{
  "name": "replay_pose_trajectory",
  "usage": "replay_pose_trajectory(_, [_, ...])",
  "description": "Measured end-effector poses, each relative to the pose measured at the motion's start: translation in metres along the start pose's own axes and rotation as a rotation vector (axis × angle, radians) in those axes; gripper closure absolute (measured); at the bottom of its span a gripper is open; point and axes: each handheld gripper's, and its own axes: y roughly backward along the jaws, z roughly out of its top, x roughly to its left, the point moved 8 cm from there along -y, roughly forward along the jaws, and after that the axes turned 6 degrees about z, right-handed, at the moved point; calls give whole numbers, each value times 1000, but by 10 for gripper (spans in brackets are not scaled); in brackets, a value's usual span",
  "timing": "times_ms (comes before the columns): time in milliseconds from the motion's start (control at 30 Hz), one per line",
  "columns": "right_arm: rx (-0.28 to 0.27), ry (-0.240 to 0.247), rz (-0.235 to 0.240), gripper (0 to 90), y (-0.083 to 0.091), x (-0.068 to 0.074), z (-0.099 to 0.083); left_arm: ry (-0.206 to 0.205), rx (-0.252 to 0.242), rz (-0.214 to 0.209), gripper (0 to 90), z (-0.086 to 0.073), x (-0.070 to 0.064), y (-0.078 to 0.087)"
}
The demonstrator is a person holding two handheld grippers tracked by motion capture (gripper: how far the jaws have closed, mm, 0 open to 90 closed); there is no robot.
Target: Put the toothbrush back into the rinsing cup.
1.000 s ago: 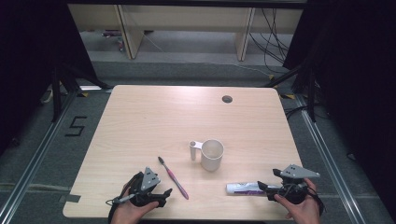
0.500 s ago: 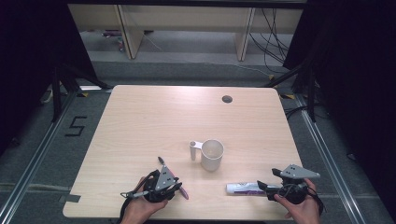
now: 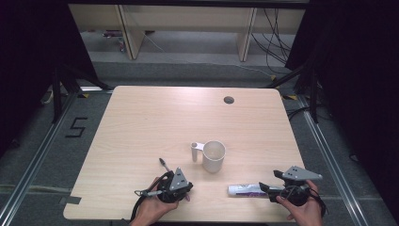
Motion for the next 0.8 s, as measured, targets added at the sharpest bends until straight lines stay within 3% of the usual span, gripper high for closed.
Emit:
replay_pose_trajectory(200, [-8, 22, -5, 252, 0, -2, 1, 1, 21, -1, 877, -5, 1, -4])
replay_pose_trajectory(267, [0, -4, 8, 252, 0, 1, 0, 13, 24, -11, 880, -7, -1, -4])
replay_pose_trajectory(367, [-1, -2, 9, 252, 1, 1, 1, 17, 31, -17, 890, -10, -1, -3])
replay_pose_trajectory(733, [3, -6, 10, 253, 1, 1, 0, 22, 52, -17, 891, -23, 4, 11])
replay_pose_trajectory(800, [-3, 18, 9, 253, 1, -1, 0, 28, 51, -14, 888, -26, 5, 14])
